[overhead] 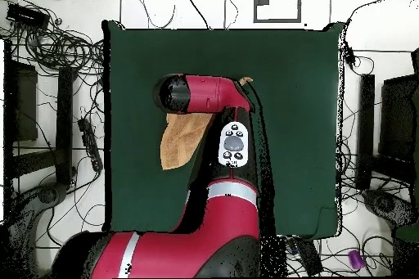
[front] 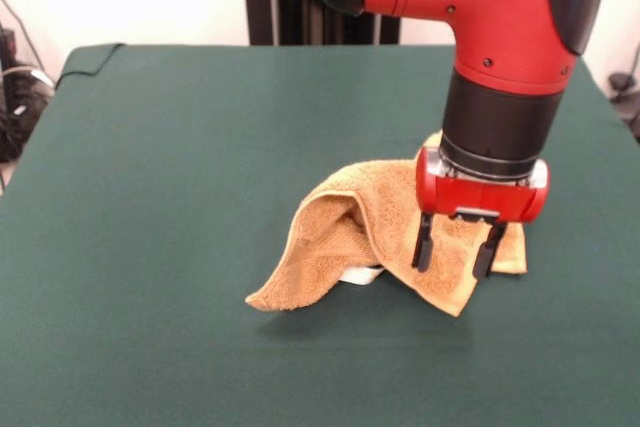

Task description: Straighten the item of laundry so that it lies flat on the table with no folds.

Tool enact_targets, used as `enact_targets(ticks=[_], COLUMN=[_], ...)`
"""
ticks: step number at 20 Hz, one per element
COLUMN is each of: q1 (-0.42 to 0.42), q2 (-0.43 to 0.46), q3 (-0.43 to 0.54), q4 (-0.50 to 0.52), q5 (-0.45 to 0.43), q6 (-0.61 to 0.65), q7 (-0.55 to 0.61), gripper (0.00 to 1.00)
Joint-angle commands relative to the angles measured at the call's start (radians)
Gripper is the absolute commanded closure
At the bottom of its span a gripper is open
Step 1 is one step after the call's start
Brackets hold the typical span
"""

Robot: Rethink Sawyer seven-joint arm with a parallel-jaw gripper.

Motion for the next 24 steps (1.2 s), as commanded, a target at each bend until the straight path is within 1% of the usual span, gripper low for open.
enact_targets(ticks=[1,8,20,24], q1=[0.025,0.022,0.030,0.034], q2=[0.036,0.088,0.154,0.191], q3=[0.036,0.044,0.039,0.031], q4=[0.086,0.056,0.001,-0.033], q5=[0.038,0.042,0.054,0.058], q6=[0.061,0.047,0.021,0.007], q7=[0.206,0.212,0.232,0.238], gripper=[0.00,0.00,0.00,0.00])
